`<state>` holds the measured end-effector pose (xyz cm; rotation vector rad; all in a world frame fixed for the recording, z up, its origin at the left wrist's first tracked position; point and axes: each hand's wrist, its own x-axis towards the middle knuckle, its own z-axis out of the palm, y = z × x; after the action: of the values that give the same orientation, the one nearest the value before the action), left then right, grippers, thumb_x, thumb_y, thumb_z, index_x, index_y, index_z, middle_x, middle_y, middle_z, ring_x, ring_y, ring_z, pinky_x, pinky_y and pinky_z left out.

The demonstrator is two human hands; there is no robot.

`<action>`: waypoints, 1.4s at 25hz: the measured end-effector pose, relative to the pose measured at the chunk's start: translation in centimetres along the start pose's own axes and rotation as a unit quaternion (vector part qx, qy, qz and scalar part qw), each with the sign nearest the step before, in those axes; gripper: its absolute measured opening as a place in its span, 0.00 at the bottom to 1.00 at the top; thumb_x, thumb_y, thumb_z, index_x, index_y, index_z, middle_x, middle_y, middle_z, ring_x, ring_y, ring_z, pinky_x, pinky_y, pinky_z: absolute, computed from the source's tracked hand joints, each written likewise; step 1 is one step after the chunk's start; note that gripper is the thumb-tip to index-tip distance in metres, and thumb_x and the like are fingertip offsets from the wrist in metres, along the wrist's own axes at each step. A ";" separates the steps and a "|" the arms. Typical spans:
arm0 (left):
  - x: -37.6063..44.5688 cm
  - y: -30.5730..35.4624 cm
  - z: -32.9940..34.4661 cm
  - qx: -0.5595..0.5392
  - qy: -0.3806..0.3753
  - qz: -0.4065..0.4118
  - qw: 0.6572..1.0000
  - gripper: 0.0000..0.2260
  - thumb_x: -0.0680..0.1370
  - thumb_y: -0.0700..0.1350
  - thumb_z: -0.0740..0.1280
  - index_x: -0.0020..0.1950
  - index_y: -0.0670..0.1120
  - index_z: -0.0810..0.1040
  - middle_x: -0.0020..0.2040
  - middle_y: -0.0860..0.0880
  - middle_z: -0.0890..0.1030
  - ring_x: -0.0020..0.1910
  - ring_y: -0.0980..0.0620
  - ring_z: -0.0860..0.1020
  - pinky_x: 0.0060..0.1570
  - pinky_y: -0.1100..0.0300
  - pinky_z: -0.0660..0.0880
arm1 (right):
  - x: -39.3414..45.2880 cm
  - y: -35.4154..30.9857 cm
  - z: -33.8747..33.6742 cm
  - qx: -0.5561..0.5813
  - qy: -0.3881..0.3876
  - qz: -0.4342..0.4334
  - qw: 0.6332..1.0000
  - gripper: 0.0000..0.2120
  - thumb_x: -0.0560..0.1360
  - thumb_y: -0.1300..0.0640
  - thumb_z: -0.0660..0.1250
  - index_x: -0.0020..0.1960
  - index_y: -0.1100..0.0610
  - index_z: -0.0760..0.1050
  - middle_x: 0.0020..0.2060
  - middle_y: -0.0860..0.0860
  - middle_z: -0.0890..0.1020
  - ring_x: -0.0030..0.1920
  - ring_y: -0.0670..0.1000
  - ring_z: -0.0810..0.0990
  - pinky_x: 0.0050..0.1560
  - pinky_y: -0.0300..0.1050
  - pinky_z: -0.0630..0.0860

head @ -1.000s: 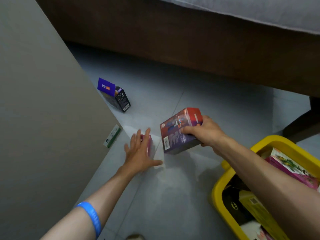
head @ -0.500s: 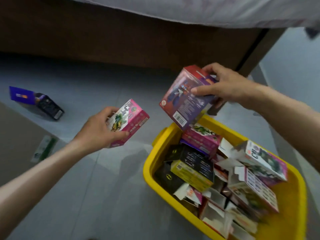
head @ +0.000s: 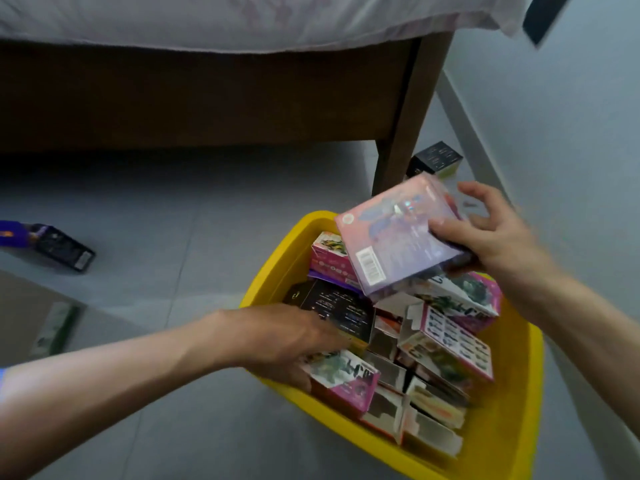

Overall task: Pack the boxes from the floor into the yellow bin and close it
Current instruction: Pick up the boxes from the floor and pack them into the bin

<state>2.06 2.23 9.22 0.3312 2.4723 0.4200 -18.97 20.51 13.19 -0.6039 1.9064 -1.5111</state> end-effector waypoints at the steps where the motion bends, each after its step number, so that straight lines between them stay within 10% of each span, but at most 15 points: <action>1: -0.5 -0.1 0.1 -0.014 0.025 0.002 1.000 0.24 0.76 0.57 0.70 0.70 0.52 0.71 0.65 0.52 0.76 0.62 0.53 0.74 0.58 0.54 0.74 | -0.5 0.3 0.1 0.010 -0.014 0.007 1.000 0.29 0.63 0.42 0.80 0.59 0.35 0.70 0.47 0.48 0.85 0.40 0.55 0.87 0.32 0.46 0.82; 5: -4.0 -2.0 -1.2 -0.060 0.315 -0.063 0.945 0.16 0.78 0.60 0.64 0.42 0.50 0.83 0.37 0.54 0.81 0.35 0.56 0.77 0.36 0.52 0.75 | -1.0 1.9 2.6 -0.013 -0.092 0.021 0.995 0.24 0.61 0.42 0.80 0.52 0.39 0.73 0.44 0.46 0.86 0.39 0.48 0.86 0.32 0.41 0.80; 7: -5.2 -2.7 -1.4 -0.056 0.409 -0.081 0.907 0.16 0.76 0.63 0.64 0.43 0.52 0.82 0.40 0.56 0.81 0.39 0.58 0.78 0.38 0.54 0.77 | -0.8 3.4 5.1 -0.118 -0.134 -0.007 0.984 0.18 0.66 0.42 0.77 0.53 0.38 0.75 0.48 0.42 0.84 0.45 0.40 0.83 0.40 0.38 0.77; 10: -4.9 -2.8 0.5 0.028 0.216 -0.070 0.973 0.34 0.73 0.73 0.60 0.75 0.59 0.64 0.77 0.54 0.64 0.74 0.56 0.61 0.72 0.59 0.59 | -0.1 6.5 9.1 -0.467 -0.185 -0.160 0.850 0.17 0.80 0.40 0.57 0.62 0.46 0.76 0.63 0.47 0.77 0.59 0.49 0.74 0.56 0.48 0.73; 14: -3.1 -3.0 4.7 0.098 0.144 -0.146 0.974 0.41 0.74 0.75 0.51 0.77 0.62 0.32 0.79 0.56 0.33 0.78 0.52 0.36 0.76 0.44 0.39 | 0.6 7.3 10.4 -0.558 -0.091 -0.210 0.798 0.20 0.82 0.43 0.51 0.61 0.53 0.75 0.59 0.52 0.75 0.56 0.54 0.72 0.54 0.53 0.73; 17: -2.3 -3.3 5.2 0.060 0.155 -0.198 0.966 0.41 0.76 0.73 0.51 0.75 0.60 0.27 0.78 0.55 0.30 0.79 0.52 0.39 0.75 0.39 0.49 | 1.0 6.4 9.7 -0.543 -0.043 -0.235 0.805 0.17 0.81 0.44 0.56 0.61 0.54 0.72 0.55 0.52 0.77 0.52 0.54 0.73 0.52 0.51 0.72; 20: -1.9 -3.1 4.5 0.011 0.132 -0.201 0.971 0.44 0.69 0.80 0.48 0.74 0.65 0.28 0.77 0.60 0.29 0.77 0.54 0.33 0.74 0.37 0.38 | 1.1 5.3 7.8 -0.507 -0.049 -0.242 0.826 0.13 0.80 0.46 0.59 0.57 0.53 0.75 0.52 0.50 0.79 0.50 0.52 0.73 0.51 0.49 0.71; 25: -1.4 -3.4 1.1 -0.126 0.287 -0.205 0.927 0.34 0.73 0.76 0.43 0.78 0.67 0.49 0.78 0.66 0.42 0.75 0.65 0.40 0.75 0.50 0.44 | 1.9 4.2 2.6 -0.464 -0.003 -0.238 0.853 0.13 0.79 0.45 0.59 0.50 0.52 0.77 0.46 0.48 0.80 0.46 0.51 0.73 0.45 0.49 0.71; 31: 4.4 -3.8 -8.1 0.112 0.223 -0.182 0.951 0.31 0.79 0.68 0.53 0.79 0.55 0.56 0.80 0.48 0.57 0.78 0.47 0.55 0.75 0.44 0.51 | 7.3 4.1 -2.8 -0.429 0.028 -0.136 0.893 0.08 0.79 0.48 0.63 0.52 0.51 0.76 0.48 0.47 0.81 0.45 0.49 0.77 0.44 0.46 0.72; 35: 11.8 -1.9 -14.4 0.241 0.360 -0.100 0.896 0.27 0.77 0.54 0.64 0.74 0.48 0.66 0.72 0.43 0.70 0.70 0.42 0.68 0.68 0.42 0.64 | 10.4 6.3 -5.8 -0.420 0.039 -0.046 0.906 0.12 0.77 0.49 0.65 0.57 0.53 0.76 0.50 0.49 0.83 0.45 0.50 0.78 0.44 0.46 0.72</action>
<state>-16.16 1.19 13.47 0.1122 3.2917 -0.2265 -30.19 18.80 5.95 -1.0128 2.6010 -0.6917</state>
